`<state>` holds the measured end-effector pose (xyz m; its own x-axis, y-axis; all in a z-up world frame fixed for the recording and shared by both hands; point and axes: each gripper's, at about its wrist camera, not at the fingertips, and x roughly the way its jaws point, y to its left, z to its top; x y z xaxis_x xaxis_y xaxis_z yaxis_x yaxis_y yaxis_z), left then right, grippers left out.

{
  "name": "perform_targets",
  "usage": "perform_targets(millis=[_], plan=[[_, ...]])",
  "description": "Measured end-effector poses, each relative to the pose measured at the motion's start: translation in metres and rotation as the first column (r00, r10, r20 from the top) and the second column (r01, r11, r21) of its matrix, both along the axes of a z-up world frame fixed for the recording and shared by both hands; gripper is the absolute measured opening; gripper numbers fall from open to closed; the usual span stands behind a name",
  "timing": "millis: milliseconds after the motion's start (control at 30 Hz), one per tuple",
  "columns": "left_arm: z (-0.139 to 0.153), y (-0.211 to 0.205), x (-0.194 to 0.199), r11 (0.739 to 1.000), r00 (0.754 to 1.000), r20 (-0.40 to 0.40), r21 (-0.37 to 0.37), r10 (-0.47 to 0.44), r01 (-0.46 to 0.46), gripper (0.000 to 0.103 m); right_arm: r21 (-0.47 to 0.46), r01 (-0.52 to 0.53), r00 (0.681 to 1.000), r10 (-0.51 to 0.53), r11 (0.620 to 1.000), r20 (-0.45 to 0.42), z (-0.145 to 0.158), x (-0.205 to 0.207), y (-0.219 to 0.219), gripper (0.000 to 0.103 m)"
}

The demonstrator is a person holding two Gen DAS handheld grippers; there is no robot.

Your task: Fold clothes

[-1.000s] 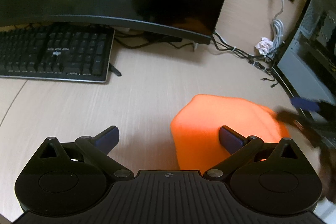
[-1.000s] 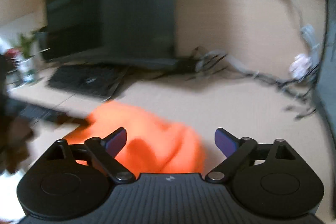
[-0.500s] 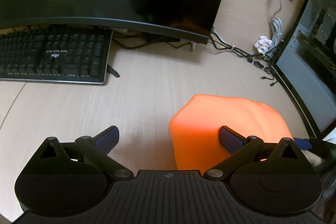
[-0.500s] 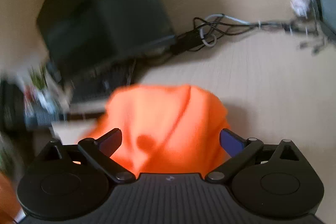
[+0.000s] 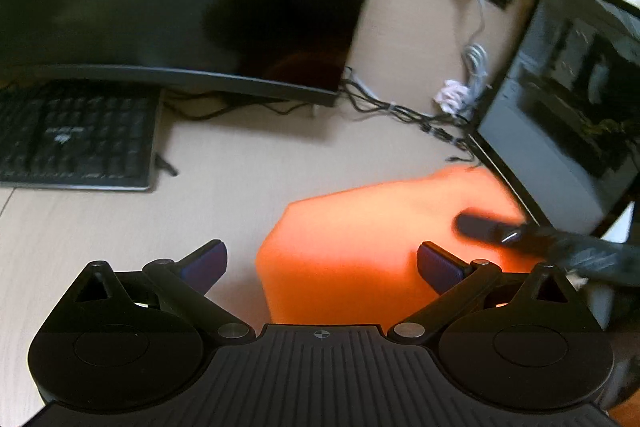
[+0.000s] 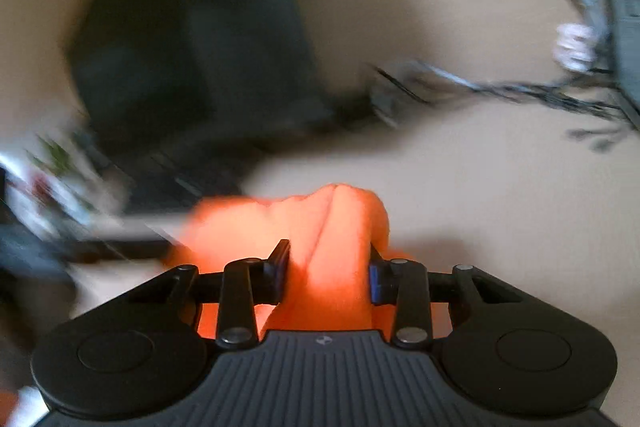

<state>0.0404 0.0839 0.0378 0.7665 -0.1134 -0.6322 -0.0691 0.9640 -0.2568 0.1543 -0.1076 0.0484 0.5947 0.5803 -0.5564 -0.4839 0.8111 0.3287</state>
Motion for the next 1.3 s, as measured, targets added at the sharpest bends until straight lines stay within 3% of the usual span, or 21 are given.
perform_targets(millis=[67,167,267,333,433,500,533,600,667,767,900,1033,1133,1233,1300], plan=[[-0.002,-0.003,-0.001,1.000,1.000,-0.013,-0.002,-0.002,0.002,0.103,-0.018,0.047,0.998,-0.048,0.999,-0.040,-0.014,-0.002,-0.009,0.036],[-0.007,-0.001,-0.011,0.999,0.999,-0.032,-0.031,-0.020,0.019,0.103,-0.003,0.079,0.996,-0.079,0.997,-0.027,-0.008,-0.010,-0.023,0.044],[-0.017,0.004,-0.022,0.991,0.996,-0.058,-0.121,-0.073,0.065,0.103,-0.023,0.090,0.996,-0.090,0.996,0.005,0.005,-0.017,-0.032,0.052],[-0.026,0.005,-0.030,0.977,0.989,-0.075,-0.185,-0.124,0.108,0.103,-0.017,0.053,0.999,-0.053,0.998,0.004,0.010,-0.024,-0.039,0.072],[-0.041,-0.001,-0.034,0.981,0.985,-0.123,-0.169,-0.117,0.095,0.103,-0.051,-0.051,0.999,0.050,0.997,-0.021,0.006,-0.043,-0.042,0.079],[-0.048,-0.002,-0.030,0.983,0.983,-0.154,-0.167,-0.101,0.074,0.103,-0.164,-0.060,0.998,0.060,0.985,-0.003,-0.007,-0.047,-0.031,0.081],[-0.050,-0.004,-0.027,0.984,0.981,-0.164,-0.165,-0.099,0.072,0.103,-0.201,-0.054,0.998,0.058,0.978,0.015,-0.015,-0.047,-0.027,0.088],[-0.048,-0.013,-0.024,0.987,0.980,-0.168,-0.134,-0.110,0.088,0.103,-0.223,-0.036,0.999,0.042,0.974,0.025,-0.023,-0.044,-0.023,0.095],[-0.043,-0.020,-0.024,0.990,0.980,-0.158,-0.096,-0.122,0.108,0.103,-0.216,-0.024,0.999,0.030,0.976,0.027,-0.022,-0.043,-0.026,0.095],[-0.031,-0.021,-0.032,0.976,0.975,-0.108,-0.130,-0.191,0.177,0.103,-0.234,-0.014,0.998,0.028,0.972,0.059,-0.015,-0.043,-0.031,0.095],[-0.030,-0.032,-0.045,0.928,0.934,-0.091,-0.178,-0.345,0.326,0.103,-0.184,0.009,0.998,0.003,0.983,0.068,-0.001,-0.045,-0.043,0.096],[-0.048,-0.049,-0.041,0.951,0.931,-0.198,-0.021,-0.307,0.310,0.103,-0.095,-0.070,0.990,0.081,0.993,0.117,0.022,-0.067,-0.058,0.099],[-0.057,-0.053,-0.027,0.962,0.938,-0.218,-0.020,-0.270,0.272,0.103,-0.153,-0.112,0.980,0.135,0.982,0.148,0.019,-0.077,-0.052,0.101],[-0.058,-0.060,-0.015,0.966,0.943,-0.218,-0.004,-0.253,0.258,0.103,-0.327,-0.055,0.987,0.101,0.943,0.126,-0.003,-0.074,-0.037,0.101],[-0.051,-0.065,-0.013,0.948,0.926,-0.216,0.015,-0.308,0.319,0.103,-0.346,-0.031,0.992,0.072,0.938,0.106,-0.011,-0.071,-0.039,0.103]])
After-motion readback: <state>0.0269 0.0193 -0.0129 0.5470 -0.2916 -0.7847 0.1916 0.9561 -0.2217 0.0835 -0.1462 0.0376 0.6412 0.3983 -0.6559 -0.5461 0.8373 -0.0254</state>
